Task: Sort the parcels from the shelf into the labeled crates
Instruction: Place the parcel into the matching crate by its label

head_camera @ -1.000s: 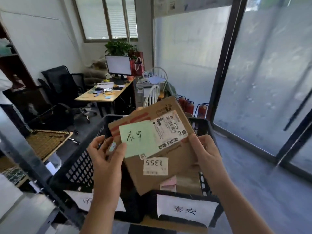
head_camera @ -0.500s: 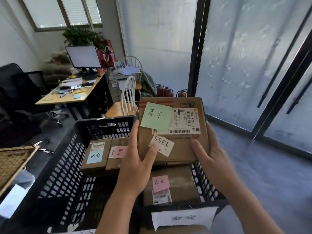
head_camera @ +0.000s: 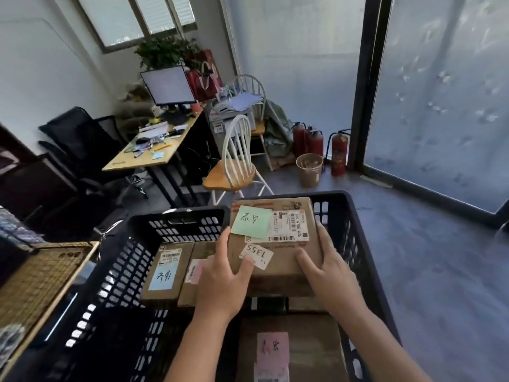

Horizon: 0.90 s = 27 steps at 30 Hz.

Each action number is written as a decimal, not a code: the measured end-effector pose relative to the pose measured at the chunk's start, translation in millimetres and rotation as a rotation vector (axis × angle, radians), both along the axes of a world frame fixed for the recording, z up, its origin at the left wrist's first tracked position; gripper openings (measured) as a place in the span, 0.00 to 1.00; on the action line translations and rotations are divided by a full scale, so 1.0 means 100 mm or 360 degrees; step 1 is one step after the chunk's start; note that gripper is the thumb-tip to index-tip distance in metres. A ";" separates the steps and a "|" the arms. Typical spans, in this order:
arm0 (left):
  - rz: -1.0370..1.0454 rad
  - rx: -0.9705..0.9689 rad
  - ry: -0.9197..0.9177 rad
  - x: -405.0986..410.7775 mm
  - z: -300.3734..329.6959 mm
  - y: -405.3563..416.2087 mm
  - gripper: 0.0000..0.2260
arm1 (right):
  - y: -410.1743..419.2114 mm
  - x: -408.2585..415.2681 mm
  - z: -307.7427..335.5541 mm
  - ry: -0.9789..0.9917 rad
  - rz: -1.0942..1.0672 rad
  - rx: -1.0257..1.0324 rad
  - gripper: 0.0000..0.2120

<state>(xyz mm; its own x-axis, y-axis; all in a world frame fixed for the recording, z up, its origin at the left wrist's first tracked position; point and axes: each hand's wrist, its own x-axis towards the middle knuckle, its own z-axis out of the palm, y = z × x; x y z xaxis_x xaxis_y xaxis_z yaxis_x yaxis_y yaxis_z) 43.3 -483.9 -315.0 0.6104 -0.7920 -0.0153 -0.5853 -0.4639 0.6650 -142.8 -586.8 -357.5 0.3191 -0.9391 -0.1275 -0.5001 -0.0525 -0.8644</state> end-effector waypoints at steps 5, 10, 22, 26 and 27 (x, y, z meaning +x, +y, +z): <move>0.0053 0.0323 -0.0313 0.04 -0.13 -0.33 0.32 | -0.22 0.11 -0.23 0.0052 0.0014 0.0077 0.39; -0.0015 0.0492 -0.0519 0.23 -0.45 -0.54 0.36 | -0.33 0.27 -0.42 0.0026 -0.0004 0.0106 0.39; -0.0094 0.0520 -0.0690 0.43 -0.59 -0.83 0.33 | -0.49 0.60 -0.48 0.0262 -0.0154 -0.0024 0.36; -0.0077 0.0515 -0.0651 0.47 -0.59 -0.82 0.33 | -0.48 0.59 -0.46 0.0302 -0.0138 -0.0005 0.38; -0.0070 0.0503 -0.0635 0.48 -0.57 -0.80 0.32 | -0.48 0.58 -0.44 0.0310 -0.0145 -0.0010 0.39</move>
